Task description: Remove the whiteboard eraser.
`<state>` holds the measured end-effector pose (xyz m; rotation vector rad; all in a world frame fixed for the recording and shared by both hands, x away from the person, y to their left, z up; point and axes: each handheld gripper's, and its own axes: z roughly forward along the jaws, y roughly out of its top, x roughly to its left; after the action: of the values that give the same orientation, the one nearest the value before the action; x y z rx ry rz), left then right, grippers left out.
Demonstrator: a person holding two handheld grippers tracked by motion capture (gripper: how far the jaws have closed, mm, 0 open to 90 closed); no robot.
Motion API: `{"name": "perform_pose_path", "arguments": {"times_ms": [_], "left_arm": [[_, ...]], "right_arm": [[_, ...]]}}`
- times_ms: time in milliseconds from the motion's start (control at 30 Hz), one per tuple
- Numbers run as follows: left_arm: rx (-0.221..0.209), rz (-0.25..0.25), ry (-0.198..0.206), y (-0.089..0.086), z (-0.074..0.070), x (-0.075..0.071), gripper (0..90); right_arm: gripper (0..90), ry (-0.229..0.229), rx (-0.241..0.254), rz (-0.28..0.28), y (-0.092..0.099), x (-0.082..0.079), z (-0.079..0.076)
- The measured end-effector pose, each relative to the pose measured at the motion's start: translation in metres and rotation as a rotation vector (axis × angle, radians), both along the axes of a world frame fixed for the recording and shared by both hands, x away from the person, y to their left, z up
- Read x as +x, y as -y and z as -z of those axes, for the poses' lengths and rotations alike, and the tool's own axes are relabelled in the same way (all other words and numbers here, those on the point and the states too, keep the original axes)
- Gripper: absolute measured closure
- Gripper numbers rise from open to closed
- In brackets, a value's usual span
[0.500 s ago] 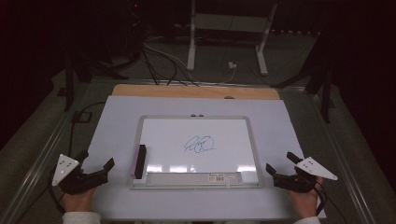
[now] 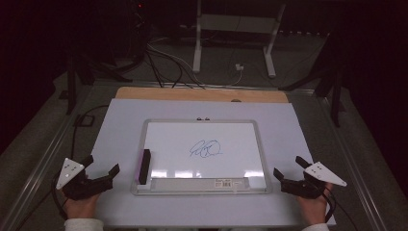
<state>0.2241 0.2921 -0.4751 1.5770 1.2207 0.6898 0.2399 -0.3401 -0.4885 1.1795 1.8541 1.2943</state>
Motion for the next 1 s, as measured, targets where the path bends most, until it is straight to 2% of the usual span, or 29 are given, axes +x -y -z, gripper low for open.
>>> {"name": "perform_pose_path", "arguments": {"times_ms": [233,667,767,1000], "left_arm": [[0.008,0.023,-0.011,0.006,-0.003,0.000,0.8],[0.036,0.087,-0.047,0.023,-0.008,0.011,1.1],[0.033,0.096,-0.060,0.030,-0.008,0.015,1.1],[0.064,0.123,-0.097,0.049,-0.008,0.026,1.3]], "right_arm": [[1.6,0.002,0.008,0.003,0.001,-0.001,-0.001],[1.6,0.001,0.020,0.017,0.001,-0.002,-0.001],[1.6,0.001,0.021,0.023,0.001,-0.002,-0.002],[1.6,0.005,0.019,0.026,0.001,-0.003,-0.002]]}}
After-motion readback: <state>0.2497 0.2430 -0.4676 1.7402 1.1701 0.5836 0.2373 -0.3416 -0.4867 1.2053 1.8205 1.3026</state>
